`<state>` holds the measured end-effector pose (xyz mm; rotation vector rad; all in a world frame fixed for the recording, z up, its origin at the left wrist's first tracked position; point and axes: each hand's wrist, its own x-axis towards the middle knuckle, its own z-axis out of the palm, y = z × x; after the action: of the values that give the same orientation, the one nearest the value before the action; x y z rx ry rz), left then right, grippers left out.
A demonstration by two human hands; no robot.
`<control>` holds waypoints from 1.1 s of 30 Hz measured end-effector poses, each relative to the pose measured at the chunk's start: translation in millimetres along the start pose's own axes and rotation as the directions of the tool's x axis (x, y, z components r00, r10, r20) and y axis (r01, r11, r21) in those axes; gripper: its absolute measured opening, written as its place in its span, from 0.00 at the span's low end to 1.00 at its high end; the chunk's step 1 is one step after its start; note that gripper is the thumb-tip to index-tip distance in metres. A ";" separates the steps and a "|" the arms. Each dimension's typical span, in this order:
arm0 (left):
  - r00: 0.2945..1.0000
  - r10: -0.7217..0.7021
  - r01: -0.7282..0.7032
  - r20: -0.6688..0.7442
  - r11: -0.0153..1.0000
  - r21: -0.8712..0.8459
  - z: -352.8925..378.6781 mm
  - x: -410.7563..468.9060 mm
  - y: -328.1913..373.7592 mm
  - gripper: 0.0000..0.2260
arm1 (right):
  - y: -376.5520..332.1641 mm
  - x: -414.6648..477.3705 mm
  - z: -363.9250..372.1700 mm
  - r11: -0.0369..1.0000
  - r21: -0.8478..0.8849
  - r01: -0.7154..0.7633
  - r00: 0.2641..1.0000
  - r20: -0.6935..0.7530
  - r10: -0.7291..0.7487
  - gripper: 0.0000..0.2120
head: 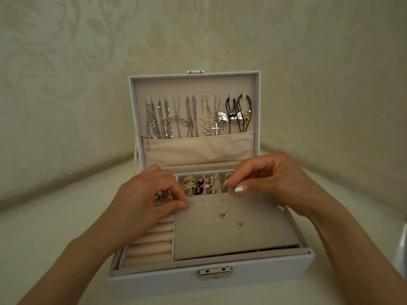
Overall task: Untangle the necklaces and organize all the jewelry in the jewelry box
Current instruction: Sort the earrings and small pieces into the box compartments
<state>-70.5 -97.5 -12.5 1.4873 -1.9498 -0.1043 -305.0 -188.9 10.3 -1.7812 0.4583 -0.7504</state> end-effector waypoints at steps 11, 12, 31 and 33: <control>0.983 0.157 -0.165 0.095 0.983 0.084 -10.8 -5.8 0.6 0.13 | 0.7 0.9 1.2 0.995 0.065 0.073 0.996 -0.054 -0.070 0.13; 0.980 0.177 -0.187 0.091 0.975 0.119 -12.5 -5.0 1.8 0.14 | 0.7 1.5 1.5 0.995 0.067 0.073 0.996 -0.057 -0.069 0.14; 0.941 0.338 -0.333 0.020 0.934 -0.132 12.6 50.3 36.5 0.06 | 4.5 3.0 1.0 0.999 -0.039 0.038 0.999 -0.029 -0.039 0.15; 0.961 0.276 -0.272 0.022 0.955 -0.120 10.3 48.7 30.6 0.09 | 4.2 1.6 -0.8 0.980 -0.199 -0.002 1.000 0.021 0.006 0.13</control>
<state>-107.4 -133.2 15.5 1.1355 -2.1233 -0.1213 -304.2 -191.9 7.0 -1.9718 0.5373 -0.7015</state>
